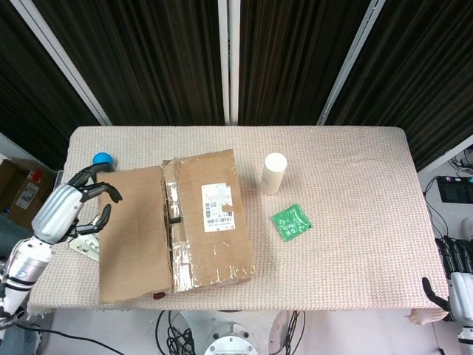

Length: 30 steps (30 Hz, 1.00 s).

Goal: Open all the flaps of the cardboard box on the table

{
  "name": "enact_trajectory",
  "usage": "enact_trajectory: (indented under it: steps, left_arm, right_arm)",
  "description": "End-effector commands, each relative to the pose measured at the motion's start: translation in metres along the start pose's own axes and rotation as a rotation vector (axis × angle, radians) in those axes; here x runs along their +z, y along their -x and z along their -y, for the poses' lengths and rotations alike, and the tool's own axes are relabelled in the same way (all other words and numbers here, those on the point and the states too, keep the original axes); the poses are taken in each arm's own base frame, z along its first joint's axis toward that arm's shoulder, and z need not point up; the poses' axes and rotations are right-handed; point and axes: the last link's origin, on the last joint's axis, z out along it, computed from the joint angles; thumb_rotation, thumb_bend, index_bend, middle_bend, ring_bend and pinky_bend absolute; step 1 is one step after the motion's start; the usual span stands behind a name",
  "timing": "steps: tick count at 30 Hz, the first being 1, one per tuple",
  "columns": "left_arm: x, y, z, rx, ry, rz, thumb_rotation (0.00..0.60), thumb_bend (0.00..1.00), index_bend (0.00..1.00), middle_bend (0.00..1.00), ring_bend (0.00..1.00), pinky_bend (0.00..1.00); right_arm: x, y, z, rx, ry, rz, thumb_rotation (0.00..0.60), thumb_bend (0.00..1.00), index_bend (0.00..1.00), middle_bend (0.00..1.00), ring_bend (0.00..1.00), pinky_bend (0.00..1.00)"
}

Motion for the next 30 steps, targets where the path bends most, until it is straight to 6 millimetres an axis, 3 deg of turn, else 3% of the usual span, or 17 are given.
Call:
enact_trajectory:
  steps: [1,5,8,10,16,22,27,30]
  left_arm:
    - [-0.016,-0.013,0.011,-0.014,-0.03,-0.037,0.252,0.51,0.42,0.44,0.09,0.14]
    - [-0.037,-0.018,0.026,0.061,-0.1,-0.039,0.249,0.38,0.35,0.36,0.11,0.15]
    - [-0.06,-0.019,0.041,0.183,-0.2,-0.04,0.29,0.11,0.24,0.3,0.12,0.15]
    - [-0.077,-0.018,0.051,0.271,-0.269,-0.046,0.331,0.0,0.17,0.26,0.12,0.15]
    - [-0.124,-0.016,0.069,0.382,-0.399,-0.037,0.373,0.0,0.09,0.11,0.08,0.15]
    - [-0.155,-0.013,0.074,0.438,-0.449,-0.017,0.44,0.0,0.08,0.1,0.07,0.15]
    - [-0.168,-0.01,0.072,0.441,-0.467,-0.01,0.459,0.0,0.08,0.1,0.07,0.15]
    - [-0.173,-0.007,0.071,0.429,-0.473,-0.011,0.461,0.0,0.08,0.1,0.07,0.15]
  right_arm:
    - [0.002,0.001,0.005,-0.003,-0.026,0.001,0.6,0.27,0.0,0.0,0.0,0.0]
    - [0.009,-0.008,0.022,-0.008,-0.136,-0.039,0.6,0.25,0.0,0.0,0.0,0.0]
    - [0.019,-0.026,0.048,-0.001,-0.271,-0.104,0.6,0.25,0.0,0.0,0.0,0.0]
    - [0.028,-0.04,0.073,-0.002,-0.386,-0.134,0.6,0.24,0.0,0.0,0.0,0.0]
    - [0.055,-0.075,0.168,-0.005,-0.676,-0.115,0.6,0.27,0.0,0.0,0.0,0.0]
    - [0.083,-0.096,0.271,-0.043,-0.896,-0.006,0.6,0.48,0.0,0.0,0.0,0.0]
    - [0.09,-0.095,0.344,-0.131,-1.052,0.063,0.6,0.62,0.04,0.07,0.0,0.0]
    - [0.091,-0.087,0.382,-0.181,-1.124,0.101,0.6,0.63,0.08,0.09,0.0,0.0]
